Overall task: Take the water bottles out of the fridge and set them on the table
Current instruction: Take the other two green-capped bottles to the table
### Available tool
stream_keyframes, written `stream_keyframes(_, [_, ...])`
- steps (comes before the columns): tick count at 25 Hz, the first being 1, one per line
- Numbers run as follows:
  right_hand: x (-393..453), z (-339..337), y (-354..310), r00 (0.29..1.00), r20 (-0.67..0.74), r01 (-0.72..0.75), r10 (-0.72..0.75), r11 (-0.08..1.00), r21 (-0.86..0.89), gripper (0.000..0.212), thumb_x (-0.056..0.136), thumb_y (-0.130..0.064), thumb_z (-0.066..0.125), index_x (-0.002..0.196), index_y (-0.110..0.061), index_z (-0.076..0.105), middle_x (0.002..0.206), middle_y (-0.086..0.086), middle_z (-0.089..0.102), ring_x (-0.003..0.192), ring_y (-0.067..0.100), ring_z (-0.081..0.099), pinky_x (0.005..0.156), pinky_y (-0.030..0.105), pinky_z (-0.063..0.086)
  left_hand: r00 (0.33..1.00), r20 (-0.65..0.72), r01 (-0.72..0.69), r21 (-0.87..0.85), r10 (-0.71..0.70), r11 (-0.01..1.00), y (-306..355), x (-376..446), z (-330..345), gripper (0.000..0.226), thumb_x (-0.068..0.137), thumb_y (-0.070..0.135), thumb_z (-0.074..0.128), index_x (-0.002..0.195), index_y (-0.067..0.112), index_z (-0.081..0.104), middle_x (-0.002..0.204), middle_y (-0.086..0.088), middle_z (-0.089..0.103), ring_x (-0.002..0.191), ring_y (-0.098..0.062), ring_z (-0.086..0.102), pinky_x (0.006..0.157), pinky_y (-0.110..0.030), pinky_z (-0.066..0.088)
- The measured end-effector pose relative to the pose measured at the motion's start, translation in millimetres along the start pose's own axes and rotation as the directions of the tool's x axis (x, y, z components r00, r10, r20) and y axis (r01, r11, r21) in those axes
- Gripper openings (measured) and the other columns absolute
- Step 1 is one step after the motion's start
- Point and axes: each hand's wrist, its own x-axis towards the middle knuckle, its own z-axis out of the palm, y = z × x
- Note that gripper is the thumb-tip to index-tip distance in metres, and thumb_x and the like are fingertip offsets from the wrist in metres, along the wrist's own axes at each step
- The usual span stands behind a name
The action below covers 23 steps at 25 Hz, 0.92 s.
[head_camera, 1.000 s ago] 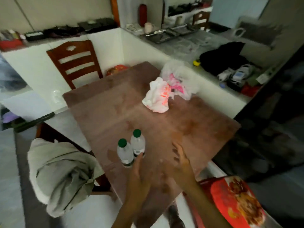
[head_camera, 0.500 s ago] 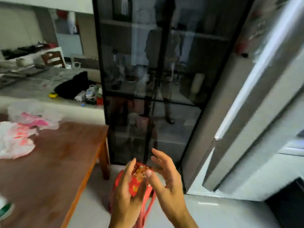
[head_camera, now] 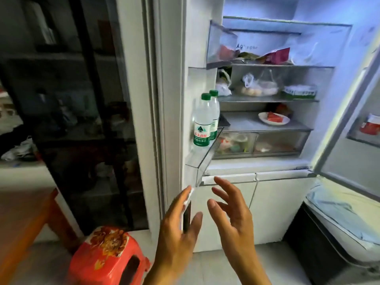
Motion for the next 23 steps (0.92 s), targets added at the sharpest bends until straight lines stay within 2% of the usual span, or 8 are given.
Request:
stream_keyframes(2, [26.5, -28.5, 12.3, 1.000, 0.018, 0.012, -0.012, 1.000, -0.010, 0.045, 0.087, -0.033, 0.063, 0.131, -0.036, 0.053, 0.123, -0.028, 0.061, 0.119, 0.001, 0.057, 0.091, 0.018, 0.051, 0.999, -0.050, -0.012, 0.004, 0.012, 1.000, 7.8, 25.9, 31.6, 0.057, 0.084, 0.044, 0.060, 0.134, 0.057, 0.037, 0.138, 0.040, 0.039, 0.128, 0.015, 0.037, 0.107, -0.023, 0.036])
stream_keyframes(5, [70.5, -50.8, 37.3, 1.000, 0.023, 0.016, -0.015, 1.000, -0.020, 0.047, 0.086, -0.037, 0.063, 0.132, -0.037, 0.051, 0.121, -0.032, 0.060, 0.118, -0.001, 0.057, 0.091, 0.018, 0.051, 0.991, -0.114, -0.065, 0.039, 0.069, 0.997, 16.4, 71.0, 62.7, 0.055, 0.088, 0.035, 0.063, 0.133, 0.056, 0.039, 0.133, 0.047, 0.038, 0.125, 0.020, 0.036, 0.102, -0.018, 0.035])
stream_keyframes(10, [146.1, -57.8, 73.2, 0.997, 0.071, -0.006, 0.008, 0.999, -0.037, 0.047, 0.087, -0.045, 0.065, 0.131, -0.047, 0.048, 0.122, -0.038, 0.056, 0.118, -0.005, 0.055, 0.091, 0.023, 0.051, 0.972, -0.192, -0.121, 0.086, 0.135, 0.989, 18.3, 150.1, 88.4, 0.064, 0.082, 0.036, 0.062, 0.139, 0.046, 0.036, 0.140, 0.033, 0.042, 0.129, 0.011, 0.038, 0.100, -0.016, 0.038])
stream_keyframes(13, [208.2, -57.8, 79.0, 0.991, 0.123, 0.057, -0.051, 0.997, -0.051, 0.052, 0.089, -0.034, 0.069, 0.134, -0.043, 0.045, 0.126, -0.034, 0.055, 0.120, -0.001, 0.054, 0.092, 0.026, 0.051, 0.963, -0.242, -0.070, 0.186, 0.115, 0.980, 17.5, 198.0, 96.1, 0.068, 0.084, 0.031, 0.068, 0.140, 0.045, 0.031, 0.140, 0.026, 0.042, 0.115, 0.022, 0.040, 0.080, 0.007, 0.036])
stream_keyframes(15, [249.6, -52.1, 83.8, 0.989, 0.121, 0.088, -0.080, 0.994, -0.066, 0.059, 0.088, -0.028, 0.071, 0.138, -0.037, 0.042, 0.128, -0.034, 0.052, 0.122, -0.003, 0.051, 0.096, 0.026, 0.047, 0.963, -0.268, 0.015, 0.202, 0.041, 0.979, 22.1, 219.1, 100.0, 0.072, 0.084, 0.029, 0.069, 0.141, 0.045, 0.027, 0.136, 0.025, 0.041, 0.102, 0.027, 0.040, 0.068, 0.011, 0.034])
stream_keyframes(19, [328.5, -35.9, 103.0, 0.972, 0.223, 0.093, -0.070, 0.991, -0.096, 0.071, 0.086, -0.028, 0.072, 0.144, -0.031, 0.032, 0.136, -0.020, 0.048, 0.122, 0.001, 0.048, 0.100, 0.030, 0.044, 0.935, -0.350, 0.066, 0.347, 0.064, 0.936, 21.0, 258.2, 114.4, 0.078, 0.082, 0.033, 0.070, 0.141, 0.048, 0.020, 0.133, 0.026, 0.039, 0.108, 0.008, 0.046, 0.077, -0.002, 0.042])
stream_keyframes(21, [356.6, -30.4, 117.5, 0.930, 0.364, 0.074, -0.053, 0.996, -0.045, 0.066, 0.083, -0.025, 0.075, 0.135, -0.038, 0.035, 0.123, -0.027, 0.052, 0.107, -0.010, 0.054, 0.092, 0.025, 0.049, 0.907, -0.420, 0.167, 0.350, -0.005, 0.922, 14.1, 276.4, 125.3, 0.081, 0.079, 0.031, 0.073, 0.139, 0.049, 0.021, 0.124, 0.031, 0.039, 0.109, 0.003, 0.045, 0.082, -0.010, 0.042])
stream_keyframes(23, [370.4, -30.8, 134.2, 0.892, 0.448, 0.078, -0.061, 0.997, -0.019, 0.064, 0.079, -0.026, 0.078, 0.125, -0.045, 0.038, 0.113, -0.028, 0.050, 0.102, -0.011, 0.053, 0.085, 0.022, 0.048, 0.871, -0.491, 0.229, 0.352, -0.029, 0.908, 6.3, 286.8, 132.5, 0.083, 0.074, 0.029, 0.077, 0.138, 0.046, 0.027, 0.122, 0.029, 0.043, 0.109, 0.002, 0.047, 0.082, -0.009, 0.041])
